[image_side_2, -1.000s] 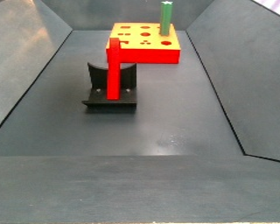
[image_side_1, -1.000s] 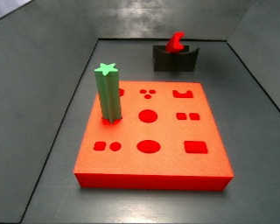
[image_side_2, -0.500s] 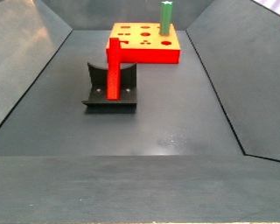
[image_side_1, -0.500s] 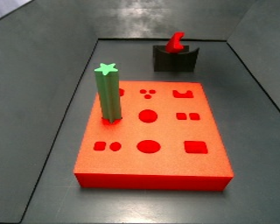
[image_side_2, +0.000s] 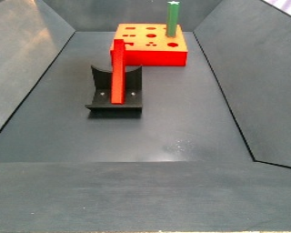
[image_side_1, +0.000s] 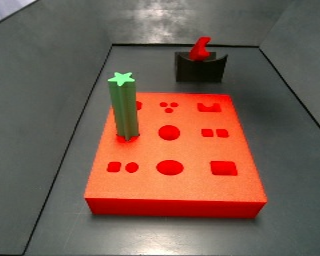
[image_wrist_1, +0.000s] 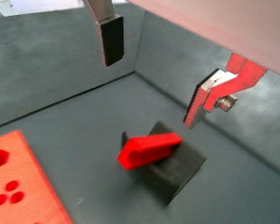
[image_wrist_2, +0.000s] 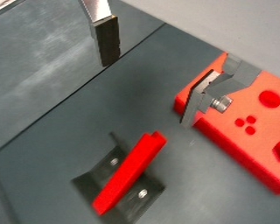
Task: Pick up the arch object. Move up. Place the arch object on the fixture. Regrasp the arch object. Rotate the arch object. Move to above the board. Insert the arch object.
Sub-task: Regrasp the arch object.
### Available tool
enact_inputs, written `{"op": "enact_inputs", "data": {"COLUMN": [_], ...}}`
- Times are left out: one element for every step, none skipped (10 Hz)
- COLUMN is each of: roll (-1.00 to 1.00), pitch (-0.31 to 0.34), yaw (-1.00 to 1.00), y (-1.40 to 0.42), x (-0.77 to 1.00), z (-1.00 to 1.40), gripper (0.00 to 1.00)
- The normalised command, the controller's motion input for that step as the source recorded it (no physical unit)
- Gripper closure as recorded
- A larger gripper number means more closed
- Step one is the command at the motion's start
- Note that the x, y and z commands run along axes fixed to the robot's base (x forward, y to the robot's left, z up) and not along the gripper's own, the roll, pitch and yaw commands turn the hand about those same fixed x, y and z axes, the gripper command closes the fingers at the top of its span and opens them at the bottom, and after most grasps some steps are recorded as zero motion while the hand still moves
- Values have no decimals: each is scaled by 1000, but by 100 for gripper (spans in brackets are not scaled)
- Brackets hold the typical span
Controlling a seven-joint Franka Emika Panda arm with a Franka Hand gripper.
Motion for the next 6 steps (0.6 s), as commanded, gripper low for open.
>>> {"op": "enact_inputs", "data": {"roll": [1000, 1000, 1000, 1000, 1000, 1000], "pitch": [93, 104, 125, 139, 164, 184], "yaw": [34, 40, 49, 54, 70, 86], "y": [-25, -28, -33, -35, -39, -44], "x": [47, 64, 84, 92, 105, 104], "z": [4, 3, -2, -1, -2, -2], "gripper": [0, 0, 0, 0, 0, 0]}}
